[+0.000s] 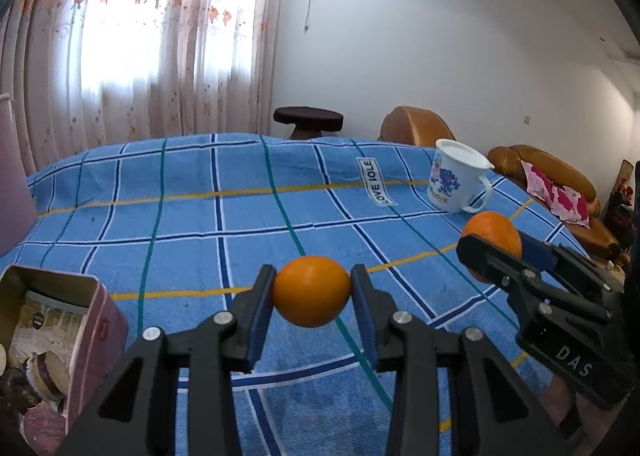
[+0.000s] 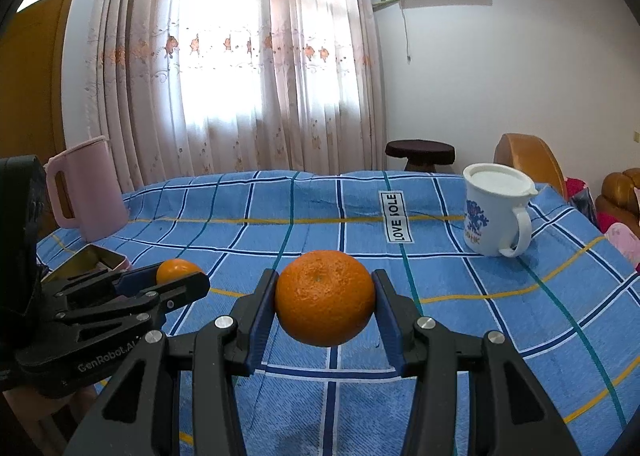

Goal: Organize fruits
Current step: 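Lift the orange with the left tool while the right tool lifts its orange toward the tin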

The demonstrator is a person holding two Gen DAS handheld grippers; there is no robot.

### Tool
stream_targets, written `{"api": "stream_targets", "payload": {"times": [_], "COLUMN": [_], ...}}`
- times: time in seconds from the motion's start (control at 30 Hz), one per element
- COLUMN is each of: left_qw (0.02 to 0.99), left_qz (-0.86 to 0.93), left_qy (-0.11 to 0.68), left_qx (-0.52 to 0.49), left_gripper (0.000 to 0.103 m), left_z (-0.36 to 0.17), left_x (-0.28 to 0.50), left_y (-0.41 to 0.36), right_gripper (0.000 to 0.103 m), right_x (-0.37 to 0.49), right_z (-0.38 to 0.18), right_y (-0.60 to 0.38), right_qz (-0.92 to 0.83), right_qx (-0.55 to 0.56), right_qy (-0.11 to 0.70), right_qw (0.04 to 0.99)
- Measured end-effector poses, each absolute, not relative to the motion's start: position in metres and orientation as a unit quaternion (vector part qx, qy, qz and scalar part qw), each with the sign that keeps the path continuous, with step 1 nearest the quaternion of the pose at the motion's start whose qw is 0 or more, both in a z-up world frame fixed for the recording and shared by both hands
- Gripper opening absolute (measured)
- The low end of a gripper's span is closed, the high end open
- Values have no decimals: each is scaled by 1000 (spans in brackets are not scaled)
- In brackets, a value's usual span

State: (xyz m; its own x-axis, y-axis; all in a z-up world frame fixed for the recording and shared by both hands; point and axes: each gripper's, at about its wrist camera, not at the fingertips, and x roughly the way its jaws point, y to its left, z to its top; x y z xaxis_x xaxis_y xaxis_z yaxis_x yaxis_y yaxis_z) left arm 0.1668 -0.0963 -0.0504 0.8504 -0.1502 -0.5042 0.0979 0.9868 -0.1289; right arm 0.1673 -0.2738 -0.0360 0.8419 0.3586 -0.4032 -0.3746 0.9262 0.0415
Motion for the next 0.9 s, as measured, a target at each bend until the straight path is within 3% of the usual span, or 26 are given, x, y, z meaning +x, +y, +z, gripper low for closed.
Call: {"api": "stream_targets", "payload": {"times": [0.9], "left_qw": [979], "left_qz": [-46], "left_qy": [200], "left_qx": [-19], "left_gripper": [40], "left_z": [-39], "left_x": [138], "left_y": [-100], "right_gripper": [49], "right_x": [135], "right_z": [-29], "right_y": [-267], "right_qz": [199], "right_qx": [-39], "right_qy": [136], "right_qw": [970]}}
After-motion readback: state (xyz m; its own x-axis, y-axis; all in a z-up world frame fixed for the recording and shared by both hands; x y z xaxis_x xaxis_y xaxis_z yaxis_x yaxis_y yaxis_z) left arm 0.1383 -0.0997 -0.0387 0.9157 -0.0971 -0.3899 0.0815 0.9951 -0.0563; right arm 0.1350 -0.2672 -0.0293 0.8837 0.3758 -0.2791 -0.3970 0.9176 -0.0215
